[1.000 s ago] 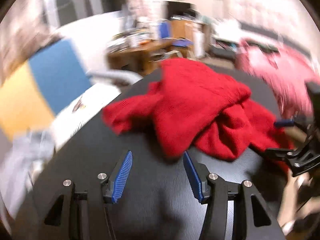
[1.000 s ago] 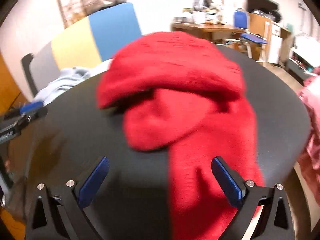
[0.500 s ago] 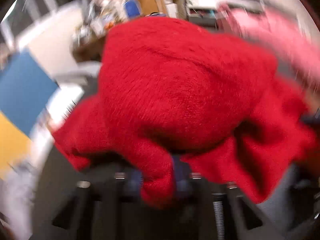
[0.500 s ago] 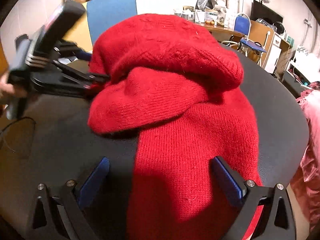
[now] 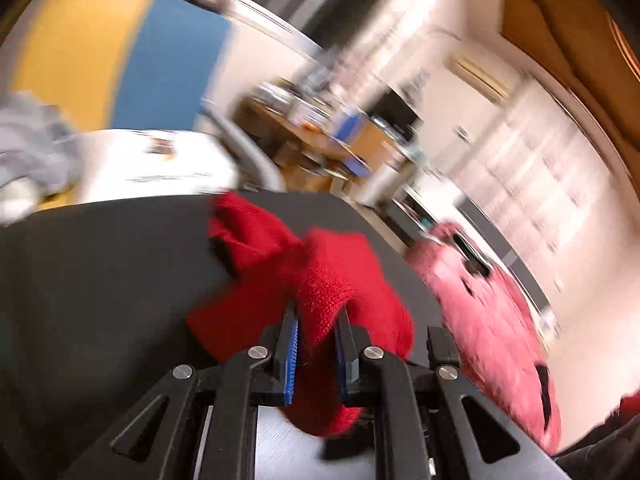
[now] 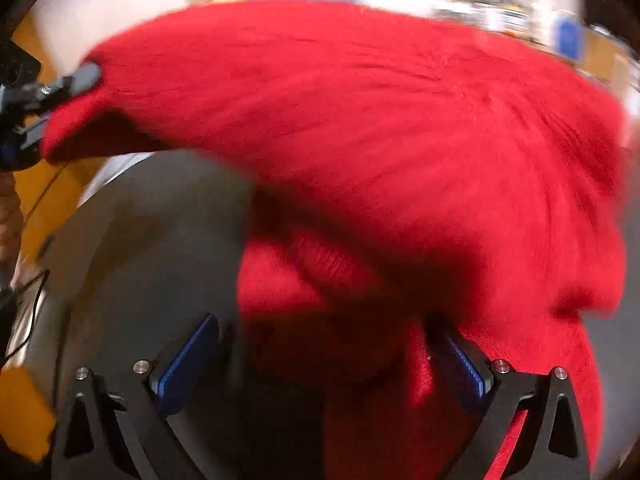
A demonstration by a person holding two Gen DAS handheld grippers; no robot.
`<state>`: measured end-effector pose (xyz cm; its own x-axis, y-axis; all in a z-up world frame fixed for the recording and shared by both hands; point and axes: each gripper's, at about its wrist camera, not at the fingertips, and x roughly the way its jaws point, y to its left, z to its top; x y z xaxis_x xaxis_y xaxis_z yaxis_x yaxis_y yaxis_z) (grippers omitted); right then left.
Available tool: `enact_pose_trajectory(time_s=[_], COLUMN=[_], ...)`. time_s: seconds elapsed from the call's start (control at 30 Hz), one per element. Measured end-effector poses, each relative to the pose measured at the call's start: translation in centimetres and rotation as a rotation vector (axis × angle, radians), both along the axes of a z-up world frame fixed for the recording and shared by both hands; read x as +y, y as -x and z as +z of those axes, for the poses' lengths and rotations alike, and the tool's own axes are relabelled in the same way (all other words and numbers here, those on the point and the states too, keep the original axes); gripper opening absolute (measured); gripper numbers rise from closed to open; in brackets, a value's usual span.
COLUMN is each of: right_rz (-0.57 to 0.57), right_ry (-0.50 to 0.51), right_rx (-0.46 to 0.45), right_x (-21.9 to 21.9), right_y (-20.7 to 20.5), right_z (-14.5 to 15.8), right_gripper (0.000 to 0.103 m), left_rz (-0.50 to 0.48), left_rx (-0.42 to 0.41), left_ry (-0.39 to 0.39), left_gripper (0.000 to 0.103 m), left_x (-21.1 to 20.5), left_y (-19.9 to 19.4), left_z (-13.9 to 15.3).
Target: Fold clothes
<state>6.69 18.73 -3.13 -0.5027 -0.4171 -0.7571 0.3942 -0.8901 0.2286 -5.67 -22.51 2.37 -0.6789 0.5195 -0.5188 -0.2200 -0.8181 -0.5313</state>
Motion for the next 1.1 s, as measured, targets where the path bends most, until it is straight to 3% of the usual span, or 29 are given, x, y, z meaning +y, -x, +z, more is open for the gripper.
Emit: enact_pose_trajectory(time_s=[0.07,0.17,0.2,0.27,0.4,0.53,0.63,0.8,0.93,1.0,1.1], right_rz=[0.136,0.387,0.432,0.513,0.399,0.222,0.142,0.112,0.038,0.006,-0.018], right_ry=[0.036,0.304,0.323,0.355,0.319,0.282,0.231,0.142,0.168,0.208,0.248], right_rx=[-0.020,-0.175,-0.186,-0.209,-0.244,-0.238,-0.187,-0.095,-0.088,-0.090,-0.111], right_x=[-3.1,-6.2,-6.7,-7.7,-4.0,2.8,6.1,14.6,14.3,10.7,12.4], right_y=[-2.1,-5.7,-7.7,-11.6,-13.9,-17.9,-14.4,-22.6,-26.2,-24.8,-23.8], right_z=[0.7,2.0,2.4,3.2,2.0,1.4,1.7,3.6,3.8,7.1,6.7], right_gripper=[0.103,0.103,0.103,0.103,0.103,0.103,0.103,0.103,0.103,0.103,0.103], left_rz=[0.173,0.465,0.540,0.562,0.475,0.326,0.273,0.222,0.200,0.179,0.142], left_rx=[-0.066,-0.239,-0.277,-0.243,-0.150,-0.111,-0.094,-0.039,0.048,0.080,0.157], left_ry=[0.110,0.297,0.346,0.355,0.413,0.493,0.565,0.658,0.834,0.915,0.985], left_gripper=[0.014,0.017,0.017,0.021,0.026,0.032,0.032,0.035,0.041,0.042,0.048], left_x=[-4.3,-10.6,-12.1,-13.6,-11.6,-6.7,-3.1,2.3,5.9,7.1,8.2], left_y=[-3.6,-7.7,-9.3,-13.0,-18.8,-20.8,-21.3,-20.9,-19.4,-18.6,-18.8], left_z=[0.2,-1.2,-1.6,-1.3,-0.6,-1.5,-3.5,-5.9,-6.9,-7.2,-7.4])
